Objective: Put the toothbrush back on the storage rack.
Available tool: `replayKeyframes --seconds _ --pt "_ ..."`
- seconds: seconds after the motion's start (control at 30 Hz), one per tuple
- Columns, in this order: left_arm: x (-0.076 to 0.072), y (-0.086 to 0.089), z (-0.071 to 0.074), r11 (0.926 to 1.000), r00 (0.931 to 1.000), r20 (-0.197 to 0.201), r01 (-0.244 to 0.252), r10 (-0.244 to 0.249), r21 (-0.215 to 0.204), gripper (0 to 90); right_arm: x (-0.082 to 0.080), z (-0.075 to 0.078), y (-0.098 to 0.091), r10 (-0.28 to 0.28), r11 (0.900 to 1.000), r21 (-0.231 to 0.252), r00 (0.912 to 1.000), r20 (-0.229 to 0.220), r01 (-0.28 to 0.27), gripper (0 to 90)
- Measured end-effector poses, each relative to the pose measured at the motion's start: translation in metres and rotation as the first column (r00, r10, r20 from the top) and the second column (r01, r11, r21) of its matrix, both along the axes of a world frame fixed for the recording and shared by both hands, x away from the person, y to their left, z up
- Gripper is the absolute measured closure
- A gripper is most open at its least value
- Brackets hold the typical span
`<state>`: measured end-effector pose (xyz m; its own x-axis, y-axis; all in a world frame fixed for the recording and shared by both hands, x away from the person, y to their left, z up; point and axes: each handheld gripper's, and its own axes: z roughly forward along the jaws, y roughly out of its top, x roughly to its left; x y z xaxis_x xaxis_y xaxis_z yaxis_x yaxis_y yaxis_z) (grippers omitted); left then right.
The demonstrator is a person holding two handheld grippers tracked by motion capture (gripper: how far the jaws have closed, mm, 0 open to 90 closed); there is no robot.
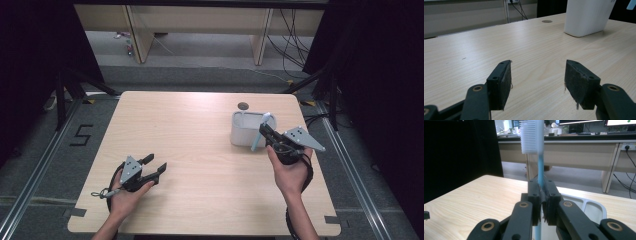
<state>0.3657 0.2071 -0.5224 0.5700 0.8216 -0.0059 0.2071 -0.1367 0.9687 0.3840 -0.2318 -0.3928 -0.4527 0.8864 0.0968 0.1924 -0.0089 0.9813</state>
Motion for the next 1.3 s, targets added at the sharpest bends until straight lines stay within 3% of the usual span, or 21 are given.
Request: replayKeyframes --seconds 0.47,0.5,0.57,0.93,0.97,1.27,1.3 --pt "0.0 0.0 0.0 1.0 1.0 -0.002 0.0 0.0 -0.004 38.2 0.005 0.008 -0.007 -0.023 0.9997 -0.011 0.9993 0.029 0.023 85.8" --pt "0.0 0.0 0.0 1.0 1.0 -0.002 0.0 0.0 -0.006 38.2 0.005 0.009 -0.006 -0.028 0.9996 0.006 0.9993 0.025 0.028 85.8" --pt "0.0 0.001 0.0 1.0 1.0 -0.003 0.001 -0.001 -0.006 38.2 0.006 0.011 -0.008 -0.027 0.9995 -0.015 0.9989 0.038 0.028 85.8" --pt "0.0 0.001 0.0 1.0 1.0 -0.008 0.0 -0.001 -0.009 38.2 0.009 0.017 -0.012 -0.043 0.9991 0.001 0.9984 0.036 0.043 85.8" --pt "0.0 0.001 0.0 1.0 1.0 -0.007 0.0 -0.001 -0.01 38.2 0.01 0.017 -0.013 -0.049 0.9987 -0.01 0.9972 0.057 0.049 85.8" --pt "0.0 0.001 0.0 1.0 1.0 -0.007 0.002 -0.002 -0.009 38.2 0.013 0.021 -0.015 -0.056 0.9984 -0.002 0.9971 0.052 0.056 85.8" --pt "0.0 0.001 0.0 0.9999 1.0 -0.008 0.0 0.0 -0.011 38.2 0.013 0.022 -0.017 -0.059 0.998 -0.018 0.9968 0.054 0.06 85.8"
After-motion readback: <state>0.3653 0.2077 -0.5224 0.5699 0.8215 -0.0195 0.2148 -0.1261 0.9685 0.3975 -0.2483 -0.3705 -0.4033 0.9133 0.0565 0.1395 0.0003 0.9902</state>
